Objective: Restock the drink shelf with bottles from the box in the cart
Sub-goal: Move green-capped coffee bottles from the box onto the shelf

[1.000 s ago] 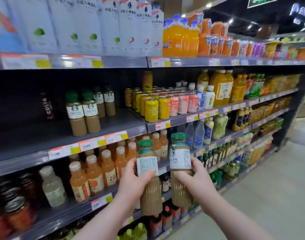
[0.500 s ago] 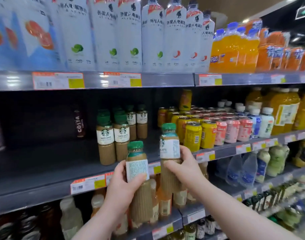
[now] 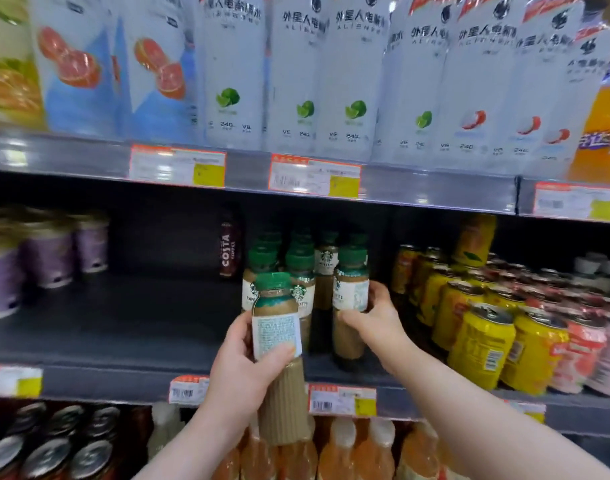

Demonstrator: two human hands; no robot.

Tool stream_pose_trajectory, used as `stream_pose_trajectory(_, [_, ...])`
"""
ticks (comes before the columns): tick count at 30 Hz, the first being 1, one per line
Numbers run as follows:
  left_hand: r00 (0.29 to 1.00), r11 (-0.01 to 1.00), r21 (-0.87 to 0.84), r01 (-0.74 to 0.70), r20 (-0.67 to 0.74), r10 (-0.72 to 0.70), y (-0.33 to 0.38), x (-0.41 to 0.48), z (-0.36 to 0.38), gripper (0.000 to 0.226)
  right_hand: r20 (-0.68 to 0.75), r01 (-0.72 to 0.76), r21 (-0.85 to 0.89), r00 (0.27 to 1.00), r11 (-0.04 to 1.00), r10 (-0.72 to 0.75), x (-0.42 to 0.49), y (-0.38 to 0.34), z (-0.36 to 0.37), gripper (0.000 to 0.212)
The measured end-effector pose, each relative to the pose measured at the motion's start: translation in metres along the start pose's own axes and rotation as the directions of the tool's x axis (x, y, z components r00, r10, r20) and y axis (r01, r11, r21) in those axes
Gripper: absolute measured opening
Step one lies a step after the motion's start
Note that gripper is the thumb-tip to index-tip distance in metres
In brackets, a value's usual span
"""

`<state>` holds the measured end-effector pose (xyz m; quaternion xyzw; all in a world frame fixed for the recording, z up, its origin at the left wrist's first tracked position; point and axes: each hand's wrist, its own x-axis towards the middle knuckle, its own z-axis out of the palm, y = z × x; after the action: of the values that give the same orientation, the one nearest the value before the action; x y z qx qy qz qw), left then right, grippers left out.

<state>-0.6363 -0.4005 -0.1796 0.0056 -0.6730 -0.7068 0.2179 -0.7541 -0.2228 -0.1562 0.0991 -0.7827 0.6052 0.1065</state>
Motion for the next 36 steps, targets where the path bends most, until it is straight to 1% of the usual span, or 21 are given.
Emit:
stream_pose_trajectory(4, [0.998,1.0,0.026,0.013,-0.065,-0.012,-0.002,0.0,0.008,0.04,0.12,-0.058,0.073,0.992,0.996,0.049,0.029,0.016,0.003,0.069])
stream_pose_trajectory(7, [0.995,0.998,0.049,0.027,-0.096,-0.022,-0.004,-0.002,0.013,0.042,0.214,-0.087,0.095,0.975,0.992,0.065,0.046,0.023,0.005,0.065])
stream_pose_trajectory(11, [0.992,0.997,0.069,0.023,-0.128,-0.014,-0.005,-0.004,0.017,0.045,0.308,-0.025,0.05,0.951,0.998,0.009,0.058,0.026,0.011,0.058])
stream_pose_trajectory(13, [0.99,0.997,0.074,0.025,-0.139,-0.014,-0.004,-0.005,0.019,0.049,0.327,0.007,0.057,0.945,0.998,-0.026,0.059,0.028,0.016,0.062])
stream_pose_trajectory(16, [0.99,0.996,0.079,0.027,-0.138,-0.016,-0.004,-0.005,0.021,0.058,0.327,0.014,0.065,0.944,0.998,-0.034,0.063,0.03,0.022,0.067])
stream_pose_trajectory(19, [0.993,0.996,0.083,0.007,-0.117,0.003,-0.004,-0.004,0.025,0.058,0.349,0.006,0.065,0.937,0.998,-0.028,0.066,0.029,0.023,0.066])
stream_pose_trajectory(21, [0.995,0.996,0.085,-0.008,-0.099,0.016,-0.002,-0.004,0.03,0.055,0.36,0.007,0.052,0.933,0.999,-0.026,0.065,0.028,0.02,0.069])
stream_pose_trajectory(23, [0.997,0.996,0.085,-0.026,-0.066,0.032,0.001,-0.001,0.038,0.051,0.344,0.009,0.06,0.938,0.998,-0.029,0.063,0.025,0.015,0.072])
stream_pose_trajectory(25, [0.999,0.996,0.082,-0.046,-0.022,0.048,0.004,0.003,0.05,0.052,0.28,0.01,0.076,0.959,0.997,-0.031,0.06,0.02,0.007,0.069])
stream_pose_trajectory(28, [0.997,0.993,0.098,-0.066,0.045,0.061,0.007,0.012,0.072,0.057,0.168,0.023,0.08,0.985,0.996,-0.037,0.056,0.01,-0.011,0.046])
stream_pose_trajectory(30, [0.993,0.99,0.107,-0.088,0.091,0.078,0.008,0.021,0.087,0.054,0.114,0.022,0.105,0.993,0.994,-0.034,0.053,0.006,-0.025,0.033])
stream_pose_trajectory(33, [0.99,0.985,0.138,-0.099,0.111,0.084,0.005,0.038,0.108,0.048,0.036,0.028,0.127,0.999,0.991,-0.033,0.046,0.002,-0.042,0.018])
stream_pose_trajectory(34, [0.988,0.982,0.153,-0.112,0.12,0.094,0.003,0.043,0.115,0.047,0.021,0.024,0.142,0.999,0.99,-0.027,0.043,0.0,-0.046,0.017])
stream_pose_trajectory(36, [0.983,0.971,0.188,-0.149,0.133,0.125,-0.002,0.053,0.127,0.05,0.026,0.012,0.183,1.0,0.983,-0.017,0.039,-0.001,-0.053,0.023])
